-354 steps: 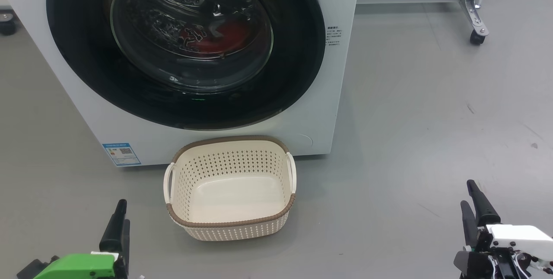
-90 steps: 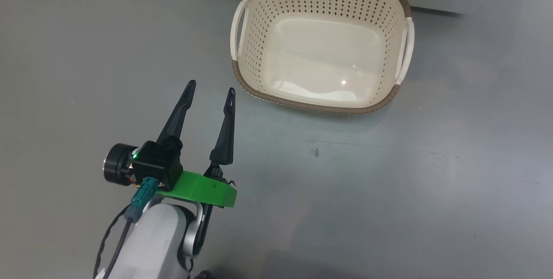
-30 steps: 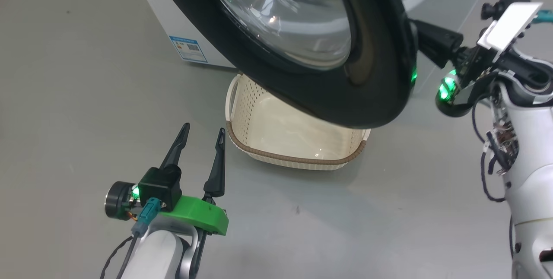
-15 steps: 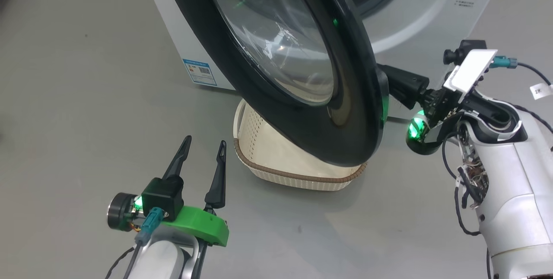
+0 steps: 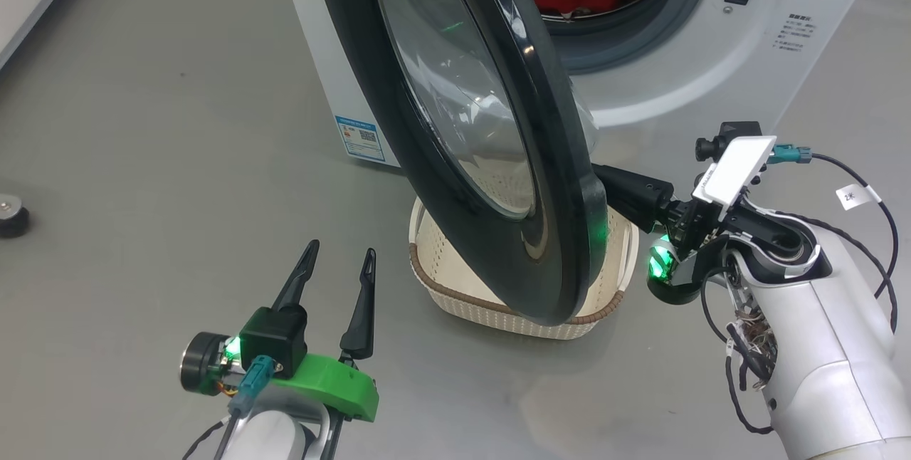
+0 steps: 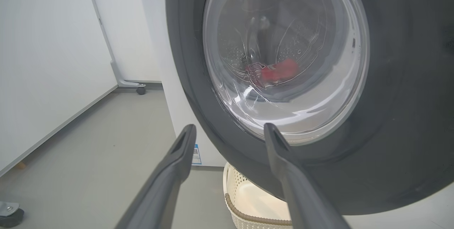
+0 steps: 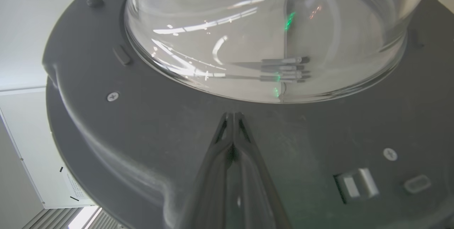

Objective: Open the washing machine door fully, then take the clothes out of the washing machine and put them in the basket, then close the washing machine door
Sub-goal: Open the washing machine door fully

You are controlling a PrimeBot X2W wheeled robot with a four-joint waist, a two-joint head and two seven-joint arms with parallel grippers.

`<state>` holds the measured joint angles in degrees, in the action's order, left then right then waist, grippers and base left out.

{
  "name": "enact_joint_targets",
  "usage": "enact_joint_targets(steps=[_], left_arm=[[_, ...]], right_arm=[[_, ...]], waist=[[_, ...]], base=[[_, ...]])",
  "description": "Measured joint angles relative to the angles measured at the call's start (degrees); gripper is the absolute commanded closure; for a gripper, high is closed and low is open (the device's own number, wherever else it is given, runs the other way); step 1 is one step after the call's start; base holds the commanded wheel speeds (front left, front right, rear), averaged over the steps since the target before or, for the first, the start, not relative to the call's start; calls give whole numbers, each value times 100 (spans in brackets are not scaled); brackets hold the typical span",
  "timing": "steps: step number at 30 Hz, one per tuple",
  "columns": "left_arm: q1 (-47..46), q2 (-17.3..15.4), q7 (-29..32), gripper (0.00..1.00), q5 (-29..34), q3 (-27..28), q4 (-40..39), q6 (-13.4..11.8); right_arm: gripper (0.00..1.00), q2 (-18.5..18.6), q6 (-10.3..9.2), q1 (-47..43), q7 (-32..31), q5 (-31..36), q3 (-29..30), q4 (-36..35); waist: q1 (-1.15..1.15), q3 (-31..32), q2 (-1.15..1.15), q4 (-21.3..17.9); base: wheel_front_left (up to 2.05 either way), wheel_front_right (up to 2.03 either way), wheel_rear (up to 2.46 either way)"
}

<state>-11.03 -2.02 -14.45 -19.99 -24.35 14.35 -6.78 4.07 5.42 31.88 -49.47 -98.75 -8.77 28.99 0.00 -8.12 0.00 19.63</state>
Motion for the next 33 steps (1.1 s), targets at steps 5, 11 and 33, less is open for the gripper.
enact_joint_targets(steps=[5, 11, 33], left_arm=[[63, -3, 0, 0, 0, -7, -2, 0], [103, -8, 0, 0, 0, 23, -13, 0], [195, -16, 0, 0, 12, 19, -53, 0]], right_arm=[[100, -14, 2, -104, 77, -5, -143, -76], [100, -29, 3, -203, 142, -62, -366, -136], [100, -36, 3, -519, 573, -708, -1347, -472]], waist=[[0, 41, 0, 132], [0, 74, 0, 263], [0, 128, 0, 440]], base=[[0, 0, 0], [0, 0, 0], [0, 0, 0]])
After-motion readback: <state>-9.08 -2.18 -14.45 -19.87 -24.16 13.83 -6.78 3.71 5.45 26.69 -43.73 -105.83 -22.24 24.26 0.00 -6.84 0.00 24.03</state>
